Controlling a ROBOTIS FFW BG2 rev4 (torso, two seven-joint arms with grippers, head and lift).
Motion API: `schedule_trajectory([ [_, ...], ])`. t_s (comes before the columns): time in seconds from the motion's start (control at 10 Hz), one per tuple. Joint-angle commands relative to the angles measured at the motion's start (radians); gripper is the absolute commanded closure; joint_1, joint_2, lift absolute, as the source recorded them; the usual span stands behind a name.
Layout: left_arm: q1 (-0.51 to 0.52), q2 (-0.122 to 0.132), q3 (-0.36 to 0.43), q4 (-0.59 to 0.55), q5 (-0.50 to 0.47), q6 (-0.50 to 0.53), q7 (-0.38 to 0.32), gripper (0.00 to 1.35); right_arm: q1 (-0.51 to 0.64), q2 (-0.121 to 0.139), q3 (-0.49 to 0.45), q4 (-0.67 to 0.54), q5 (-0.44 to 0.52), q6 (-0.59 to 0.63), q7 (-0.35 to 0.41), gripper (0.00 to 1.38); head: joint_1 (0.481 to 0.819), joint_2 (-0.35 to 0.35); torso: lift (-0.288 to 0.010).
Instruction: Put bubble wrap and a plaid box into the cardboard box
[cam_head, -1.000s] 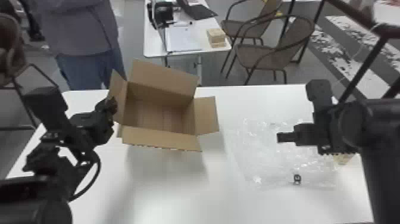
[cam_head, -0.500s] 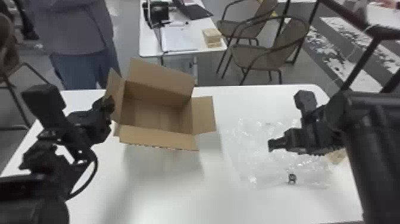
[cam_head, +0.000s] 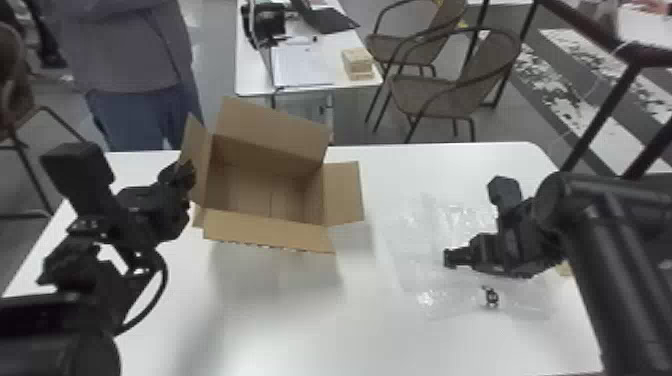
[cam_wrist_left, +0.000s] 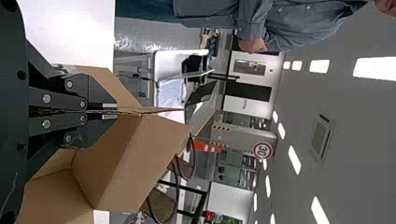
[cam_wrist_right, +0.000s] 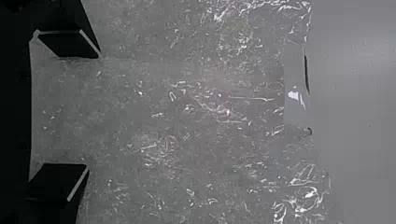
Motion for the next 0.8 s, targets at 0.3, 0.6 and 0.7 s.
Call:
schedule_trajectory([
  [0.3,0.01,-0.003,0.0,0.002,0.001,-0.007,0.003,1.22,0.082,0.013,-0.075,-0.241,-0.092,-0.017,-0.006,0.99,0.695,-0.021,-0.105],
  [0.6,0.009,0.001,-0.003,0.002,0.001,-0.003,0.005,1.22,0.092,0.013,-0.078,-0.402,-0.172,0.014,-0.029,0.99,0.695,-0.011,-0.105],
  [0.7,0.009,0.001,-0.003,0.002,0.001,-0.003,0.006,1.22,0.097,0.013,-0.078,-0.431,-0.227,0.014,-0.059,1.0,0.695,-0.008,-0.105],
])
